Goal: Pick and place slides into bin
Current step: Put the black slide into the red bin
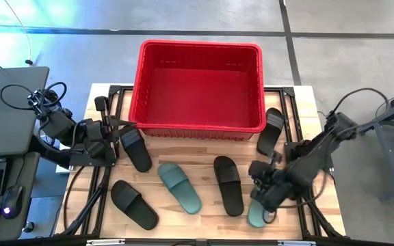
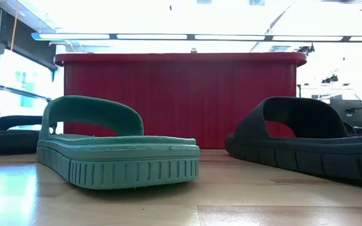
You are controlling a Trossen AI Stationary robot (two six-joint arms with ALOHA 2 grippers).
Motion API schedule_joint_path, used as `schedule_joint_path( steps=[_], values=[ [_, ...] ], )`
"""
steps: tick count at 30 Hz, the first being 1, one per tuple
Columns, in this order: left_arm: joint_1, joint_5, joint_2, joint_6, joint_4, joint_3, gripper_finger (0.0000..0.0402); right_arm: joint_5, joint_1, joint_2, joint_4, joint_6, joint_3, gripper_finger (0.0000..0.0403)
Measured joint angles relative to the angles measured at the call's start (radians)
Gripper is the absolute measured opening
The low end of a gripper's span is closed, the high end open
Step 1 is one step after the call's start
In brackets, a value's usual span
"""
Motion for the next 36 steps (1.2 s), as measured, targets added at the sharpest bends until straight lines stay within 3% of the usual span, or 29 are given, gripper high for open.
schedule_joint_path(
  steps=[3,7,11,14,19,25,30,36],
  values=[
    [0.000,0.005,0.000,-0.002,-0.026,0.000,0.0012,-0.035,-0.014,0.066,-0.118,0.112,-0.006,0.0073],
    [0.000,0.009,0.008,-0.002,-0.030,0.000,0.0012,-0.041,-0.031,0.106,-0.043,-0.048,-0.066,0.0083],
    [0.000,0.008,0.007,-0.003,-0.029,0.000,0.0012,-0.204,-0.085,0.129,-0.056,-0.037,-0.155,0.0106],
    [0.000,0.015,0.008,-0.003,-0.030,0.000,0.0012,-0.255,-0.118,0.129,-0.050,-0.063,-0.237,0.0131],
    [0.000,0.051,0.008,-0.003,-0.029,0.000,0.0012,-0.148,-0.200,0.129,-0.039,-0.069,-0.355,0.0177],
    [0.000,0.052,0.007,-0.003,-0.029,0.000,0.0012,-0.115,-0.324,0.129,0.147,-0.258,-0.502,0.0218],
    [0.000,0.070,0.007,-0.003,-0.029,0.000,0.0012,-0.165,-0.406,0.129,0.308,-0.330,-0.618,0.0226],
    [0.000,0.087,0.007,-0.003,-0.038,0.000,0.0012,-0.064,-0.462,0.129,0.369,-0.366,-0.686,0.0210]
  ],
)
